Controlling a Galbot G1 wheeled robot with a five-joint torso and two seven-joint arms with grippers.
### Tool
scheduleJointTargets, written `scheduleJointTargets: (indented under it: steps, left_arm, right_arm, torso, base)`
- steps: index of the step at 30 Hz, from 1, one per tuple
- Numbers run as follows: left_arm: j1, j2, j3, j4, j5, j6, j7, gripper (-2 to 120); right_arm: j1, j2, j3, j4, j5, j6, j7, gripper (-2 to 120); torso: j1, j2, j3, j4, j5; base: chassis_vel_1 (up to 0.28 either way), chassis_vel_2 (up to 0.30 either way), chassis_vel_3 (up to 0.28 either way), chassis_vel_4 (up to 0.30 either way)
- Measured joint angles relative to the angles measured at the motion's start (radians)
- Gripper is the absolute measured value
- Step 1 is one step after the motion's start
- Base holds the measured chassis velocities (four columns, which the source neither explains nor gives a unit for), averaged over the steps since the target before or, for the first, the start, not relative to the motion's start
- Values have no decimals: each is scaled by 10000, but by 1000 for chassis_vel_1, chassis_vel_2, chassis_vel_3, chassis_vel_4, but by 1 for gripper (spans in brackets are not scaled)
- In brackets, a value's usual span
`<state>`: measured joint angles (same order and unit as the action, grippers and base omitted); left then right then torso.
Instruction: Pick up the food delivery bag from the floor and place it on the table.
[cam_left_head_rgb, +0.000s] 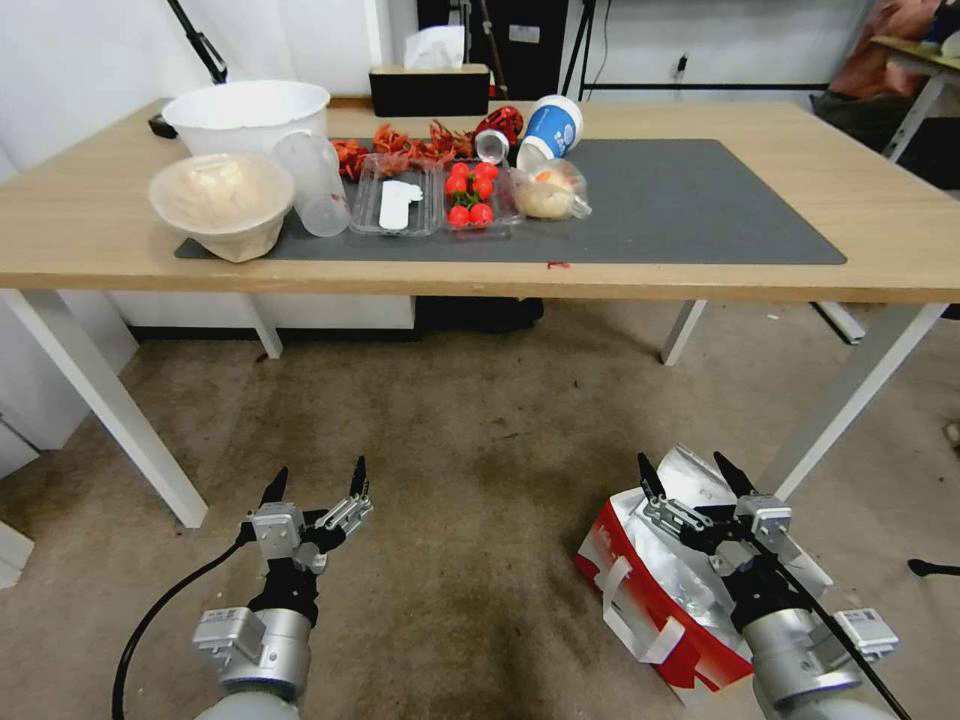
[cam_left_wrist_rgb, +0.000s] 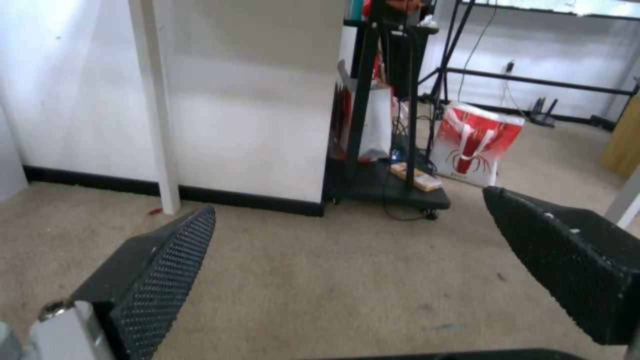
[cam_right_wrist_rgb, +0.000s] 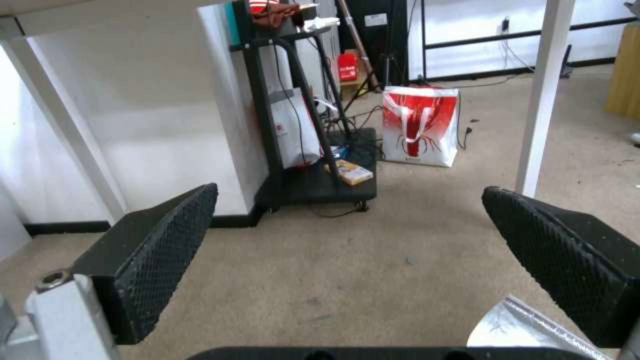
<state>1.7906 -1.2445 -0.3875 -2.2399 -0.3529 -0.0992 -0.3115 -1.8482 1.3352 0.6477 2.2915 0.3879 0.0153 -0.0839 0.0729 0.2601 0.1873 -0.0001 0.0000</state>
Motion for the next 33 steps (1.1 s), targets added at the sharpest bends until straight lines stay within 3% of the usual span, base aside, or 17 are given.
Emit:
scheduleJointTargets:
  steps: [33]
  left_arm:
    - [-8,-104,69,84,56,-50,-36,100]
  right_arm:
    - [70,66,-99,-139,-85,23,-36,100]
  torso:
    - [-278,-1300,-1021,0,-1]
  base:
    - [0,0,0,0]
